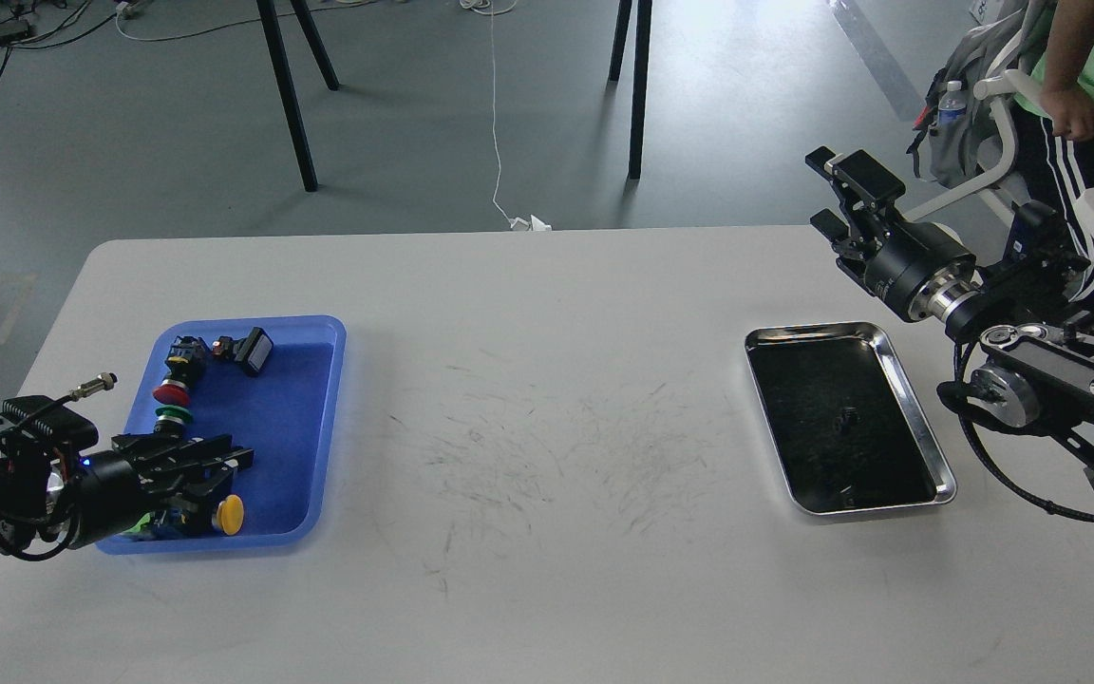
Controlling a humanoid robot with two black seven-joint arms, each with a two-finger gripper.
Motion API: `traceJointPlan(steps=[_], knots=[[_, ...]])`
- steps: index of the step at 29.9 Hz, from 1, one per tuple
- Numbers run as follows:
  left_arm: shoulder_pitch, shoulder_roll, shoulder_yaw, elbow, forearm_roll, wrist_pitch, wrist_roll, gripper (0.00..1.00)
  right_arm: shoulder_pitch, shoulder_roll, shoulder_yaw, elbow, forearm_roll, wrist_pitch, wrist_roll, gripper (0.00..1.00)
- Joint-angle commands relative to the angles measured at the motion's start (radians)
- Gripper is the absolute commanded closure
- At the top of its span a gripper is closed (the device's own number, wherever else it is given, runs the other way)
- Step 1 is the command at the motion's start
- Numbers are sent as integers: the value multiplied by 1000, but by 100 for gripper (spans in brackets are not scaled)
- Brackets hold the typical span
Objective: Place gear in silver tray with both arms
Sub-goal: 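Close the left gripper on a small black part in the blue tray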
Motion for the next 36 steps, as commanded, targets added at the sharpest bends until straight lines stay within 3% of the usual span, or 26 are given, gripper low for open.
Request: traceJointPlan(steps=[1,25,36], knots=[[3,-1,-1,-1,13,7,0,65,0,0,0,0,-1,0,0,6],[5,-7,-3,-4,13,9,0,55,0,0,-2,-3,-1,0,0,6],[0,-13,-4,3,15,9,0,73,1,0,-2,-2,-1,0,0,6]])
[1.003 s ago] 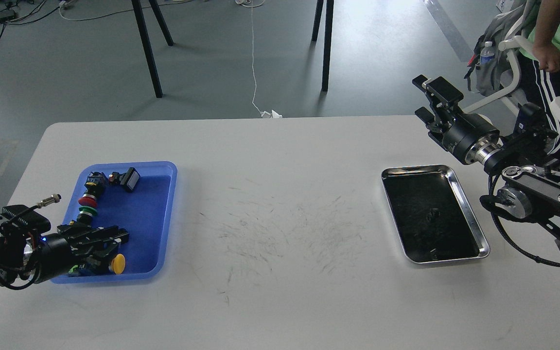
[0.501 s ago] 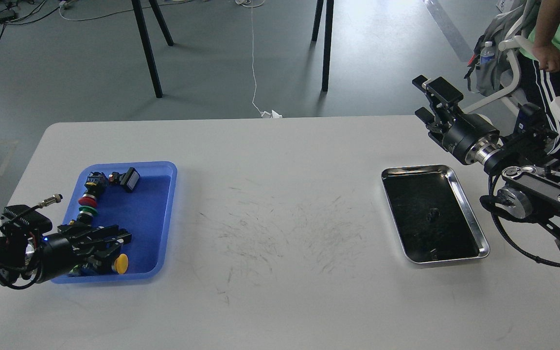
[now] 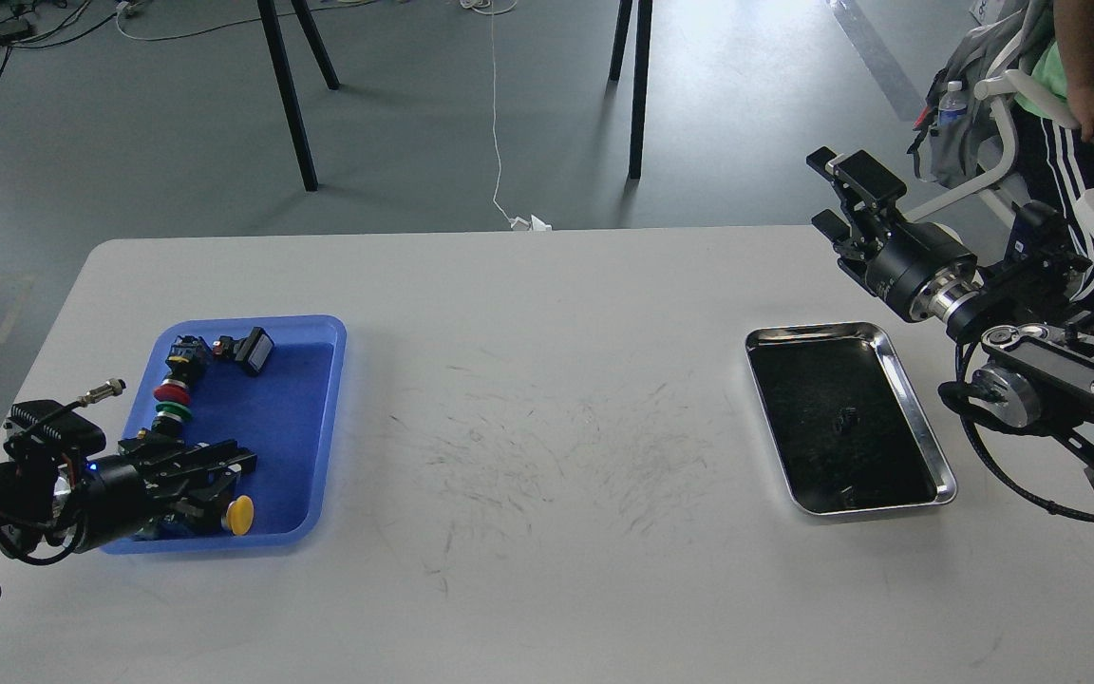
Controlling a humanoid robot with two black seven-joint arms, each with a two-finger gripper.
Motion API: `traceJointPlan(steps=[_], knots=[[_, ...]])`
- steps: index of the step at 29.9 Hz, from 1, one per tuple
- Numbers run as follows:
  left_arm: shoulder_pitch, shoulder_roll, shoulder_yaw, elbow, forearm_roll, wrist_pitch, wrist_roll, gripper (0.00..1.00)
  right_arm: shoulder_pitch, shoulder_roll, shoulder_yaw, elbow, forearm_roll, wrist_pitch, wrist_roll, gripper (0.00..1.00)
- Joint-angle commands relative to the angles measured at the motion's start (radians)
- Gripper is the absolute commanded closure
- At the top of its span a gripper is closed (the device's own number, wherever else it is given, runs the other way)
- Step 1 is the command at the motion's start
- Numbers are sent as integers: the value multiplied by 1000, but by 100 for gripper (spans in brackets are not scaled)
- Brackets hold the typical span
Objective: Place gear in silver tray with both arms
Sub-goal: 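Close the left gripper on a small black part in the blue tray, then lift the small black part and carry it toward the table centre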
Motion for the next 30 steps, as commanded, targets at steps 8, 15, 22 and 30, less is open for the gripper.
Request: traceJointPlan(steps=[8,15,22,30], knots=[[-11,0,-3,0,-6,0,0,80,2,0,-1,1,-3,1,0,6],[-11,14,-18,-25,-40,0,0,83,2,0,-1,-1,-5,-1,0,6],[-54,29,-41,-94,-84,10,0,83,5,1,-1,-1,-5,-1,0,6],[-201,4,-37,-197,-89,-6,0,83,12,0,-1,-1,-5,1,0,6]])
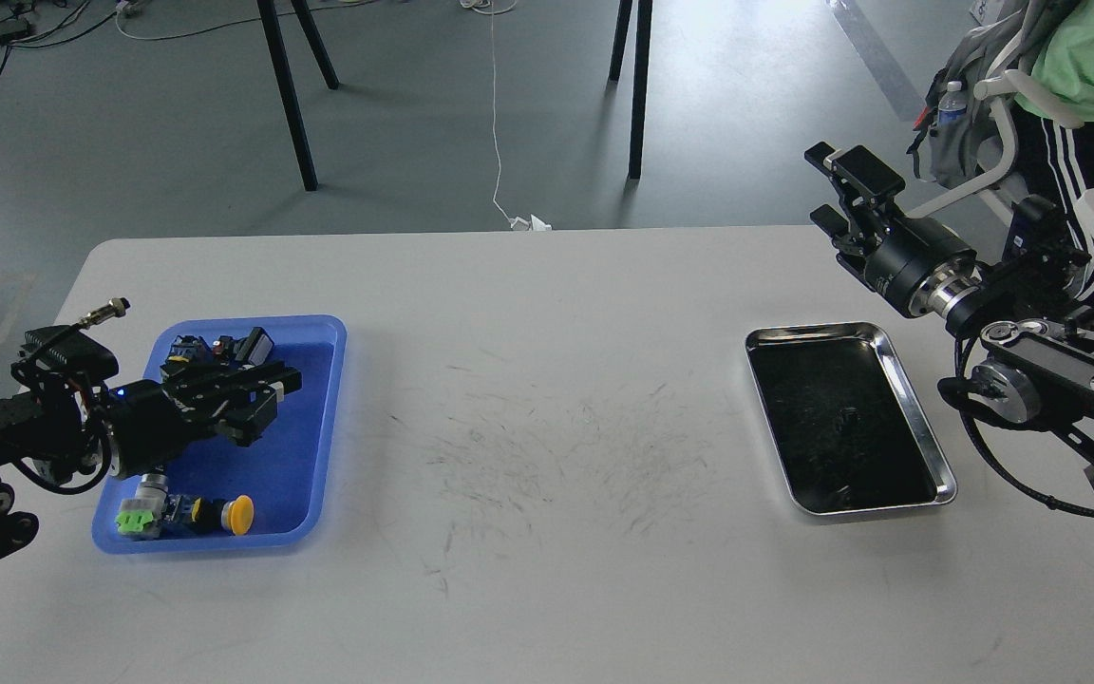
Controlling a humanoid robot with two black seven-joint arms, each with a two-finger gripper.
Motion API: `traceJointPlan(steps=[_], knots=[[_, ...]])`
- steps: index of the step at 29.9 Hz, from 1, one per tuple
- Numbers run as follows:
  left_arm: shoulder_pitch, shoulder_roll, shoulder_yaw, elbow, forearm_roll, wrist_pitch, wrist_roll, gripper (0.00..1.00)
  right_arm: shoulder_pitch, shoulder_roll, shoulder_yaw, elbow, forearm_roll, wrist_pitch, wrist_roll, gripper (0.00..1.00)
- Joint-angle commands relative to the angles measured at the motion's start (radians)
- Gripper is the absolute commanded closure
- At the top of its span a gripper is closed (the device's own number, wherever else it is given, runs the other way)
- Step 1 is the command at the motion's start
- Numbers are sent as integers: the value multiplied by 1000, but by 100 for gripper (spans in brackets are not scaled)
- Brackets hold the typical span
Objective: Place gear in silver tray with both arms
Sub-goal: 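Lift the small black part and carry it toward the table centre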
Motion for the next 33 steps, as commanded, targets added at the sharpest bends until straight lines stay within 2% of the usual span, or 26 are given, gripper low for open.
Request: traceJointPlan(steps=[1,10,17,26,33], knots=[[-74,-30,7,-29,4,-9,0,83,2,0,0,0,0,0,0,6],[-237,-196,21,-20,61,-79,0,83,12,0,4,-2,2,-1,0,6],[-367,-455,199,73,66,-92,0,83,14,1,47,-3,8,-26,0,6],[-375,-800,278,339,66,-89,0,82,6,3,99,-3,12,-59,0,6],[-363,-896,323,423,59,-86,0,82,0,3,99,-23,12,-59,0,6]])
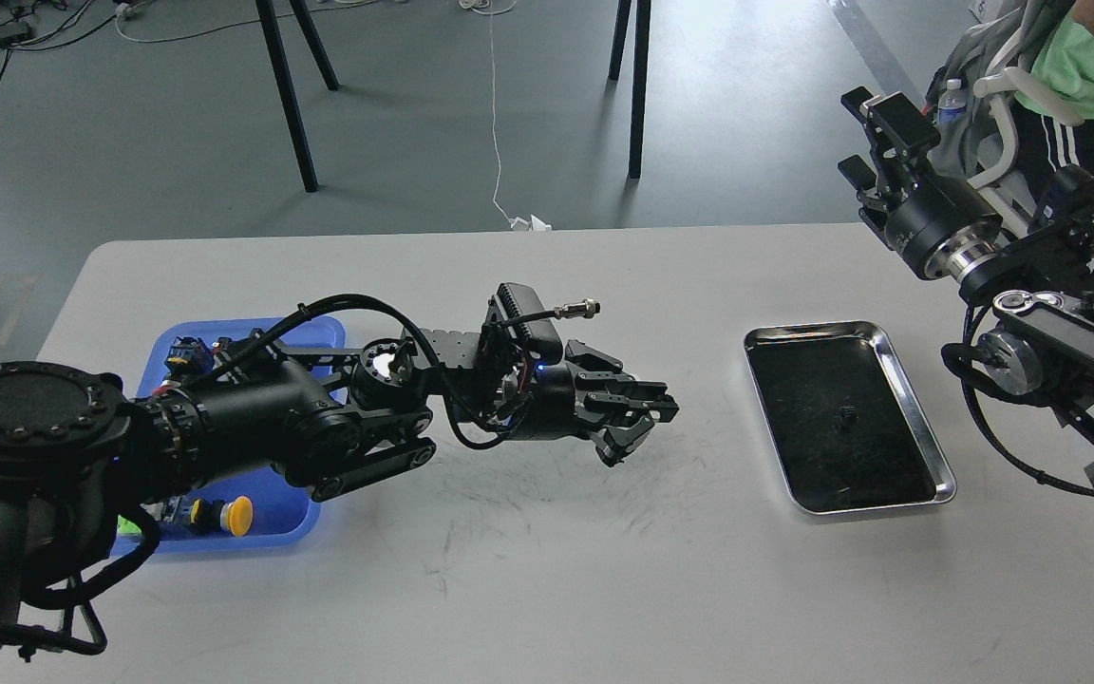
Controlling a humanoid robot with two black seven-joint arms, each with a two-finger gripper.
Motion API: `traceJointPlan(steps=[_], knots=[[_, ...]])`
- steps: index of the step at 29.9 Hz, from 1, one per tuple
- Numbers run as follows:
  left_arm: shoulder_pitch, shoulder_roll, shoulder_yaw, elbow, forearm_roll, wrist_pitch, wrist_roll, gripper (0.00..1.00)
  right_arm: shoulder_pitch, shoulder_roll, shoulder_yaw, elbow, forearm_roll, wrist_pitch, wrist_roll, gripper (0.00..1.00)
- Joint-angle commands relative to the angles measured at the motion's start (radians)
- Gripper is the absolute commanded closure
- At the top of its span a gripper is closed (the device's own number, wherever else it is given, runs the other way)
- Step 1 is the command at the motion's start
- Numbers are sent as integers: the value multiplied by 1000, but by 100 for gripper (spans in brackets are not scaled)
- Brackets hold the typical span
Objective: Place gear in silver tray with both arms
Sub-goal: 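Lift the small black part and carry it toward the table centre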
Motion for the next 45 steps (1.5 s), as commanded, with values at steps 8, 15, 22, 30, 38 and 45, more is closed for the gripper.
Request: traceJointPlan(steps=[8,15,22,30,38,45], knots=[[31,-24,15,111,-6,1,0,80,-6,1,-1,-15,0,0,0,6],[63,-24,15,114,-8,1,0,77,-6,1,-4,-15,0,1,0,6],[63,-24,12,113,-15,1,0,67,-8,1,-16,-16,0,1,0,6],[60,-24,10,100,-17,0,0,57,-8,-1,-19,-16,0,1,0,6],[48,-24,-2,100,-122,1,0,49,-6,-4,-24,-15,-2,11,0,6],[17,35,-71,108,-265,3,0,35,-6,-7,-25,-4,-2,20,0,5]])
